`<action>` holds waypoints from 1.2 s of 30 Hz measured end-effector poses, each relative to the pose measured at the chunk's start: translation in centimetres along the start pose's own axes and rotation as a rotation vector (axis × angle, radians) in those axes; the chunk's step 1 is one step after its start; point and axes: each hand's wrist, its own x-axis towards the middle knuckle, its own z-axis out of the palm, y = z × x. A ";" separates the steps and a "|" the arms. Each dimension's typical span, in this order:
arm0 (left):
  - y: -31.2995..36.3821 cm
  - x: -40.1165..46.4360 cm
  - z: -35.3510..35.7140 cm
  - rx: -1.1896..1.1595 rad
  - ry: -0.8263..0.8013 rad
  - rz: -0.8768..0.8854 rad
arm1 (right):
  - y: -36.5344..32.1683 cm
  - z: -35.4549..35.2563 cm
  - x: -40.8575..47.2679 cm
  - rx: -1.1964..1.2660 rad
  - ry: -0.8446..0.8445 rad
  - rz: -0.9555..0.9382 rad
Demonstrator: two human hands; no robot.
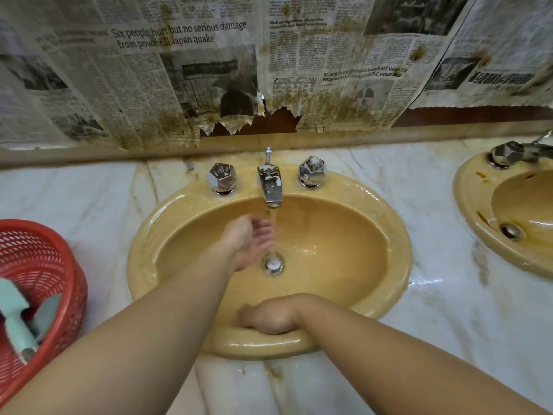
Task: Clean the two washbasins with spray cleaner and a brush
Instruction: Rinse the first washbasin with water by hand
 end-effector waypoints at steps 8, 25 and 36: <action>-0.8 -1.3 -2.0 0.646 -0.222 -0.323 | 5.4 0.7 0.4 -0.051 0.024 0.711; -1.2 0.3 -3.0 0.198 0.057 -0.133 | 10.6 -0.6 -0.8 -0.291 0.444 0.557; -1.9 0.1 3.5 -0.595 0.089 -0.136 | 11.2 -5.0 -4.9 -0.358 0.976 0.327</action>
